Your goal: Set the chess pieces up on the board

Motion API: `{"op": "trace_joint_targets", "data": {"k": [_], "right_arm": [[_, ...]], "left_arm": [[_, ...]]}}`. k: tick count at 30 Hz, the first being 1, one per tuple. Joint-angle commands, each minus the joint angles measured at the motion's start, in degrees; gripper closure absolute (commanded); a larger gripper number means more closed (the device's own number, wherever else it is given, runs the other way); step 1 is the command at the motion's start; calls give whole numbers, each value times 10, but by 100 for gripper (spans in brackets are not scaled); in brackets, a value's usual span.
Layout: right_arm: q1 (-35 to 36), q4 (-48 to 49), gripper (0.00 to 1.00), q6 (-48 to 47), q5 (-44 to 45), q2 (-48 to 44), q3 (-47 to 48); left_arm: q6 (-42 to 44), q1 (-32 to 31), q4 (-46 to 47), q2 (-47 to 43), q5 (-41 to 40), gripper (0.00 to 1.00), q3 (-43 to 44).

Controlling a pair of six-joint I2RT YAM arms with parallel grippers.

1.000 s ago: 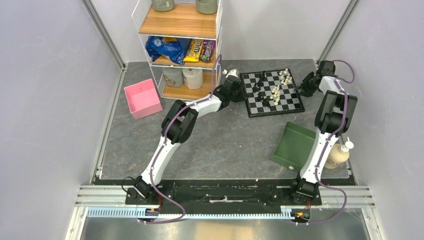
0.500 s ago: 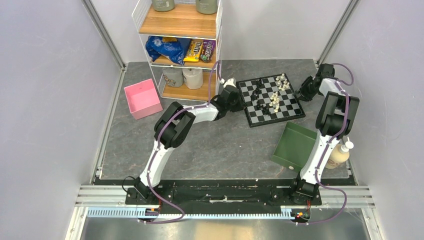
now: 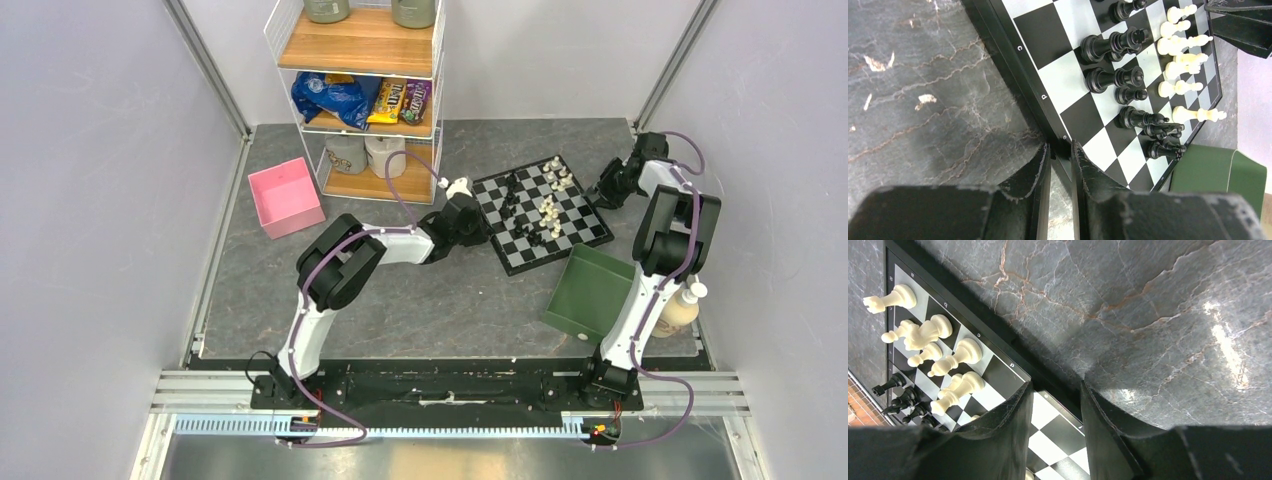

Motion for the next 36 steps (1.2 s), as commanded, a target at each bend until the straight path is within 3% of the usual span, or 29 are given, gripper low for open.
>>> {"op": "trace_joint_targets", "data": {"k": [1,19,28,36], "right_arm": [[13,-34,53,-17,-28,-27,-18],[77,-81,52,-71,-22,-56,-40],[123,-85,52,-79,-42,-68,-60],[174,-83,52,-73,-52,-87,-83]], "left_arm": [[-4,-26,-41,-15,7,86,-47],[-14,-72,-28,-122,0,86,-208],[-13,-77,-66,-188,-76,86,-264],[-18,-77,-98,-263,-97,86,-337]]}}
